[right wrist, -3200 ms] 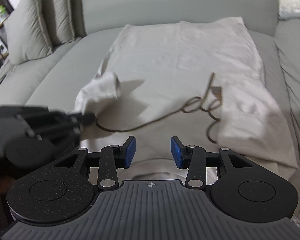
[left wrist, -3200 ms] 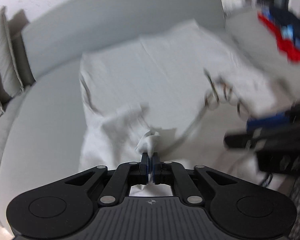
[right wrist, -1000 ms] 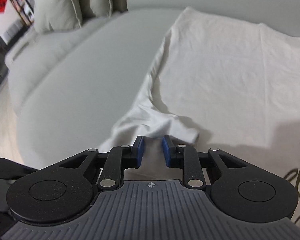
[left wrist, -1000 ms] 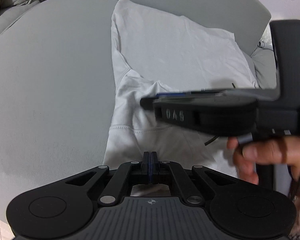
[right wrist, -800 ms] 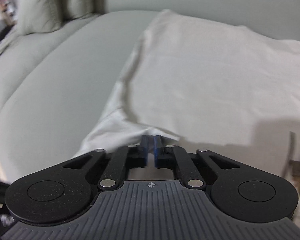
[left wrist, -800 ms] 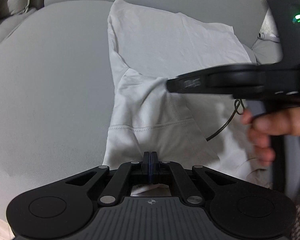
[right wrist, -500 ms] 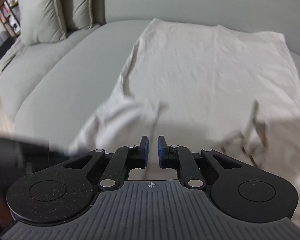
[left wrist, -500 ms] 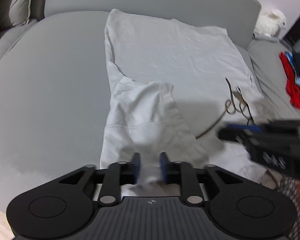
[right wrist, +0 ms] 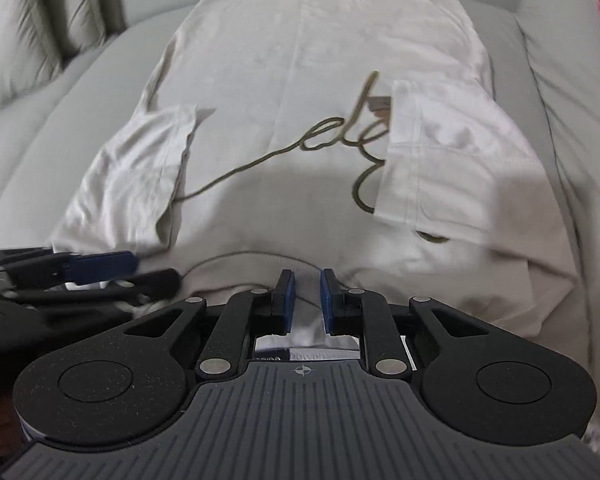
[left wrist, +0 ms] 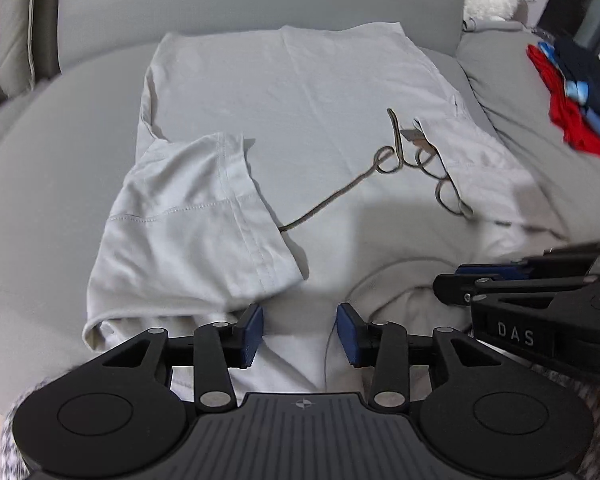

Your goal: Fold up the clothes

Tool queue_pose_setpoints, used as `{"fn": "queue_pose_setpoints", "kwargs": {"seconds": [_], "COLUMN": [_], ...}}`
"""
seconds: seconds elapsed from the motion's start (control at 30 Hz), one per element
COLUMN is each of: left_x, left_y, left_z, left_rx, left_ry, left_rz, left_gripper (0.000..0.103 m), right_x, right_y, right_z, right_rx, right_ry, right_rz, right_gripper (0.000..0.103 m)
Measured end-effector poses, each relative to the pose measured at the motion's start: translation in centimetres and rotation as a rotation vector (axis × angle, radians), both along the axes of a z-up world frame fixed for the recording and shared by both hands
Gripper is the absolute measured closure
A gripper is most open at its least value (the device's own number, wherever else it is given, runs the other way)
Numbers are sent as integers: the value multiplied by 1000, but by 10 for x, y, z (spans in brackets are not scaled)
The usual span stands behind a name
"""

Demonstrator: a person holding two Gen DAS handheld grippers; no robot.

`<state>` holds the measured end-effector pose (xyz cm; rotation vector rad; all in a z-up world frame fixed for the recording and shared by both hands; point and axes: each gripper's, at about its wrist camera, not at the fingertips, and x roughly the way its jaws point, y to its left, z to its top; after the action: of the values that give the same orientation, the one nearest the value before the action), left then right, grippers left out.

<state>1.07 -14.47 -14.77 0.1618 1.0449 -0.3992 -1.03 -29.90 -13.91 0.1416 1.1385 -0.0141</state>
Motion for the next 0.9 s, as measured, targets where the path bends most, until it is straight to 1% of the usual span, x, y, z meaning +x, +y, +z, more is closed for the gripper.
{"fn": "queue_pose_setpoints", "kwargs": {"seconds": [0.07, 0.17, 0.27, 0.3, 0.37, 0.4, 0.43, 0.47, 0.5, 0.57, 0.6, 0.63, 0.7, 0.8, 0.9], "left_x": [-2, -6, -10, -11, -13, -14, -14, -14, -14, -13, -11, -9, -6, -1, 0], "left_y": [3, 4, 0, 1, 9, 12, 16, 20, 26, 34, 39, 44, 48, 46, 42], "left_z": [1, 3, 9, 12, 19, 21, 23, 26, 28, 28, 27, 26, 17, 11, 7], "left_rx": [-6, 5, 54, 69, 85, 89, 91, 93, 96, 89, 71, 56, 48, 48, 37], "left_ry": [8, 24, 37, 39, 35, 30, 23, 13, -2, -11, -8, -4, 25, 31, 32], "left_rz": [8, 1, -55, -71, -70, -63, -52, -38, -17, 22, 55, 82, 115, 117, 96], "left_gripper": [64, 64, 62, 60, 57, 53, 49, 48, 46, 43, 38, 35, 35, 35, 33], "right_x": [-7, -17, -23, -26, -33, -36, -43, -46, -51, -54, -55, -55, -54, -51, -46], "right_y": [3, 2, 3, 3, 1, 0, -5, -7, -12, -20, -23, -31, -38, -46, -46], "right_z": [1, 5, 11, 14, 22, 24, 29, 32, 35, 38, 38, 34, 29, 19, 13], "right_rx": [-23, -10, -9, -9, 19, 28, 38, 41, 43, 48, 52, 75, 110, 138, 145], "right_ry": [0, 2, 20, 29, 44, 37, 1, -25, -62, -95, -98, -87, -70, -47, -45], "right_rz": [35, 17, 26, 32, 51, 52, 53, 55, 50, 20, 7, -35, -75, -128, -145], "right_gripper": [83, 83, 83, 83, 82, 81, 79, 73, 70, 69, 69, 69, 69, 69, 69]}}
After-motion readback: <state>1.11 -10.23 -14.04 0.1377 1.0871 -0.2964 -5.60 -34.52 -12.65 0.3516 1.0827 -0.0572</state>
